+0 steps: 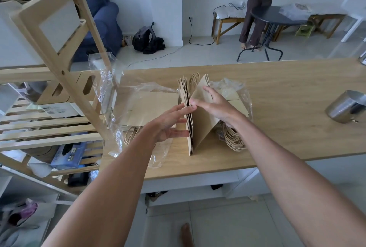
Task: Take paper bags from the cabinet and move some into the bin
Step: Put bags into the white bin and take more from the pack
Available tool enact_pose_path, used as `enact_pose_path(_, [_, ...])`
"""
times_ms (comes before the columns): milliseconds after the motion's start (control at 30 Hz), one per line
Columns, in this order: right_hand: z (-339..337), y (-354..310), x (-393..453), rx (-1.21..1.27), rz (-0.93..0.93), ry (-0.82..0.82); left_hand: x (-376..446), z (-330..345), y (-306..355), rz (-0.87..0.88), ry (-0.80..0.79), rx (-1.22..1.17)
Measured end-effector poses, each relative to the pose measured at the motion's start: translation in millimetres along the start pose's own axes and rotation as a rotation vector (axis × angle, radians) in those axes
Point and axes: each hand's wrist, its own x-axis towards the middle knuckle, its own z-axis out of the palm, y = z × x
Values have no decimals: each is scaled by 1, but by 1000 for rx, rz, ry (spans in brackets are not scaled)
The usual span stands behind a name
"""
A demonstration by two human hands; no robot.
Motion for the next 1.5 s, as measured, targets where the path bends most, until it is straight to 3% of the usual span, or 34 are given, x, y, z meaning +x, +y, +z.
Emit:
enact_pose_path(300, [-1,-5,-2,-65,-121,28,3,0,0,-3,21,-4])
enact_pose_path(467, [6,-11,-1,-87,-97,-42,3,1,0,5,4,9])
enact_pose_path(1033, [0,-8,0,4,12,-1,8,-7,-4,-52,-25,36])
enact_pose_path(1200, [11,-16,3,-77,-15,-21,13,1,-5,-20,-48,101])
enact_pose_path(1333, [9,-28,14,-292,19,94,20,11,-16,-47,-47,298])
enact_pose_path(1500, [-12,-18,13,-283,179,225,26,3,-39,-42,38,209])
